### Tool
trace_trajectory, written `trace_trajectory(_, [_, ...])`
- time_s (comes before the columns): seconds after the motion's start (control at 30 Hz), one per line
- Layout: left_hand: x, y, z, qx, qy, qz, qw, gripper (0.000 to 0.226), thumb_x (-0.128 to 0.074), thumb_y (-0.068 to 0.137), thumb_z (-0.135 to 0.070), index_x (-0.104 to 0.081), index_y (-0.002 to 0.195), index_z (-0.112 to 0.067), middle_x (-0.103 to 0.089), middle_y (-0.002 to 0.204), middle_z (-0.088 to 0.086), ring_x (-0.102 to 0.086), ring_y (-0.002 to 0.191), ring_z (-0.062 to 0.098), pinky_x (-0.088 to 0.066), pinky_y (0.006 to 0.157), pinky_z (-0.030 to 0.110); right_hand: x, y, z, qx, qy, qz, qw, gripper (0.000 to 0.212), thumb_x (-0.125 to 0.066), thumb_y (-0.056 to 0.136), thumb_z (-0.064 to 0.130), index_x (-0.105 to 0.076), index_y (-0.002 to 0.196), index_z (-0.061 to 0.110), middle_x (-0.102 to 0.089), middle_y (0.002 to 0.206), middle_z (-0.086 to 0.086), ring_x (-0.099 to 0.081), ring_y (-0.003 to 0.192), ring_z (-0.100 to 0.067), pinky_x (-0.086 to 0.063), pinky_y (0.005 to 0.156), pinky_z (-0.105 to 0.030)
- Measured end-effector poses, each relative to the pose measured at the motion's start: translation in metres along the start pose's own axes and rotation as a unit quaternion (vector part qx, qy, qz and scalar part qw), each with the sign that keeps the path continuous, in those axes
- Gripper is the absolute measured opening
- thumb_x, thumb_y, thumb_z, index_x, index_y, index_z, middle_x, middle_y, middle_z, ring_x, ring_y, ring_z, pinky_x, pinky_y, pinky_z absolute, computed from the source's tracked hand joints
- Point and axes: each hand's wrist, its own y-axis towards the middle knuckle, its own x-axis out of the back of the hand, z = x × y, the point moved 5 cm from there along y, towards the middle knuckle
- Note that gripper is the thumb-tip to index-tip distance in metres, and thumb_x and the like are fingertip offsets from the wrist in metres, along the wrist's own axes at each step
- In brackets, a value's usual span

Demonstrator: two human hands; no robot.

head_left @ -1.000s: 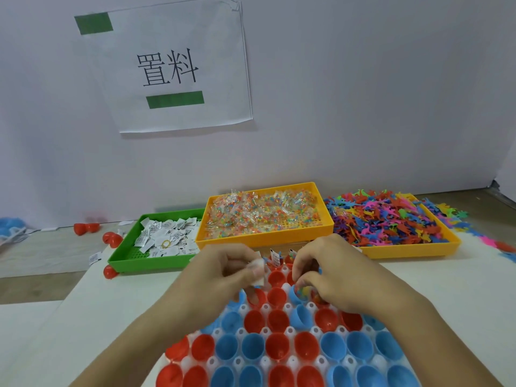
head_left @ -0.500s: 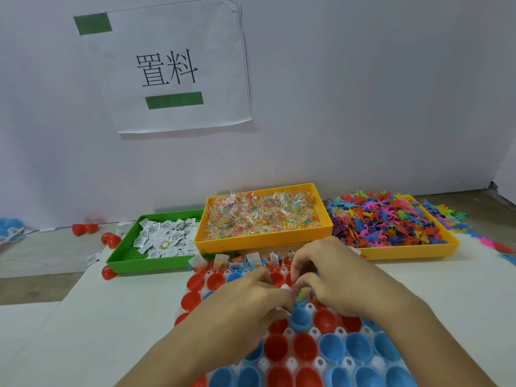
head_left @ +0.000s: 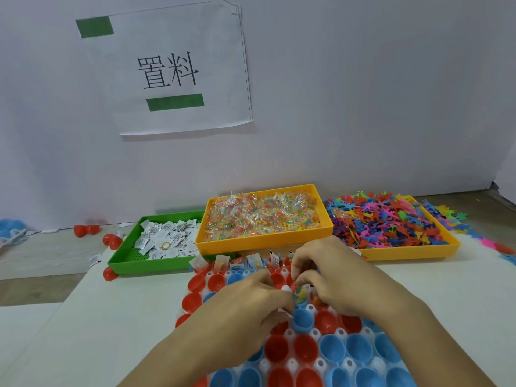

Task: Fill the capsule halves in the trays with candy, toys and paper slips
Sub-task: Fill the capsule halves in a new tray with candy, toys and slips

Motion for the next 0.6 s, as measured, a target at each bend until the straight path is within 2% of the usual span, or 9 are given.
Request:
trace_trajectory(0.27, [0.0026,-0.0004,-0.0005,0.004,0.0,0.007,1.0,0.016,-0.053,0.1,-0.032,-0.061,0.113,-0.037,-0.053,0.105,-0.012,-0.05,0.099,0.006,-0.048,0.084,0.029,-0.0051,0.0007,-0.0007,0.012,0.022,0.002,1.0,0.031,-0.06,0.093,0.006,-0.066,0.075,0.03,-0.064,0.085,0.017,-0.063,0.079,0.007,-0.058,0.075,-0.024])
trace_trajectory(0.37, [0.0033,-0.0004,-0.0015,0.007,0.002,0.01,1.0,0.017,-0.053,0.1,-0.032,-0.061,0.113,-0.037,-0.054,0.107,-0.01,-0.051,0.101,0.007,-0.048,0.085,0.03,-0.0077,0.0002,-0.0032,0.004,0.013,0.011,1.0,0.022,-0.061,0.095,0.01,-0.074,0.097,0.028,-0.066,0.098,0.015,-0.064,0.085,0.003,-0.058,0.079,-0.024])
trace_trajectory(0.43, [0.0034,-0.0002,-0.0018,0.008,0.0,0.008,1.0,0.017,-0.053,0.1,-0.032,-0.062,0.113,-0.037,-0.055,0.109,-0.01,-0.051,0.101,0.007,-0.048,0.087,0.03,-0.0084,0.0005,-0.004,0.006,-0.001,0.014,1.0,0.024,-0.062,0.096,0.013,-0.073,0.111,0.027,-0.066,0.107,0.013,-0.062,0.083,0.004,-0.055,0.076,-0.019])
trace_trajectory(0.5, [0.003,-0.0001,-0.0013,0.01,-0.005,0.006,1.0,0.017,-0.053,0.1,-0.032,-0.061,0.114,-0.038,-0.054,0.11,-0.01,-0.051,0.101,0.007,-0.049,0.088,0.032,-0.0079,0.0008,-0.0028,0.013,-0.005,0.016,1.0,0.023,-0.061,0.096,0.013,-0.074,0.111,0.026,-0.067,0.107,0.014,-0.059,0.077,0.01,-0.05,0.067,-0.011])
trace_trajectory(0.6, [0.0033,-0.0006,0.0003,0.011,-0.021,-0.005,1.0,0.016,-0.053,0.099,-0.033,-0.06,0.113,-0.037,-0.054,0.109,-0.012,-0.049,0.1,0.003,-0.048,0.087,0.031,-0.0035,-0.0005,-0.0005,0.015,0.004,0.007,1.0,0.019,-0.062,0.095,0.013,-0.077,0.099,0.026,-0.066,0.095,0.021,-0.061,0.081,0.01,-0.051,0.067,-0.01])
